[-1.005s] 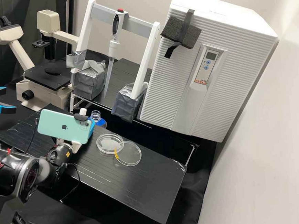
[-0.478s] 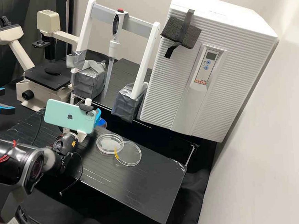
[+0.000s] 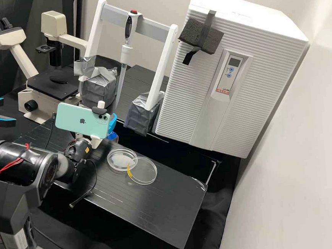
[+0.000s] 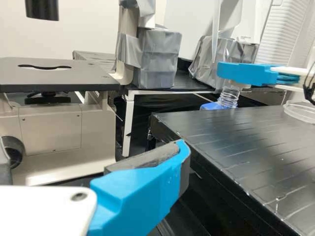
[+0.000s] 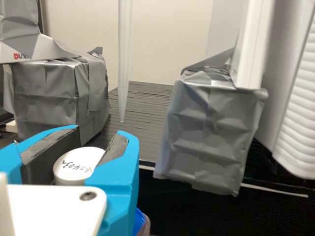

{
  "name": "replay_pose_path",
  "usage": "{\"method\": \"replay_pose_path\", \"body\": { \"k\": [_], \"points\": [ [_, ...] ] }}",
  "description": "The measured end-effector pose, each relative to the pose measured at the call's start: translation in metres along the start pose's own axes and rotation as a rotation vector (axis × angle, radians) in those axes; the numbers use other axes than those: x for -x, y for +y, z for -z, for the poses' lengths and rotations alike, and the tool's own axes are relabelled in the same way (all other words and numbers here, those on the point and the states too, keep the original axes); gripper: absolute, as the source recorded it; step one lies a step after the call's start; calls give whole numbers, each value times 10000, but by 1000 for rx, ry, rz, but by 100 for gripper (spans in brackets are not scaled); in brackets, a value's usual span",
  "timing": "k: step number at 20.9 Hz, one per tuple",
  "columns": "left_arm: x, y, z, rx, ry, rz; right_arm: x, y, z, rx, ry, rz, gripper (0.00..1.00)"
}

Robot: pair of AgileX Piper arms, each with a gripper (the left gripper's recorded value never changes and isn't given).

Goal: Close the bottle

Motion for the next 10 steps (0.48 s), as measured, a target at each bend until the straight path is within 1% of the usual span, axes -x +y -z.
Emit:
{"method": "replay_pose_path", "body": {
  "k": [4,10],
  "points": [
    [2,2,5,1,3,-2,-88,-6,4,0,2,-2,0],
    [2,4,6,2,5,-3,-149,-81,-60,4,-19,21,0]
  ]
}}
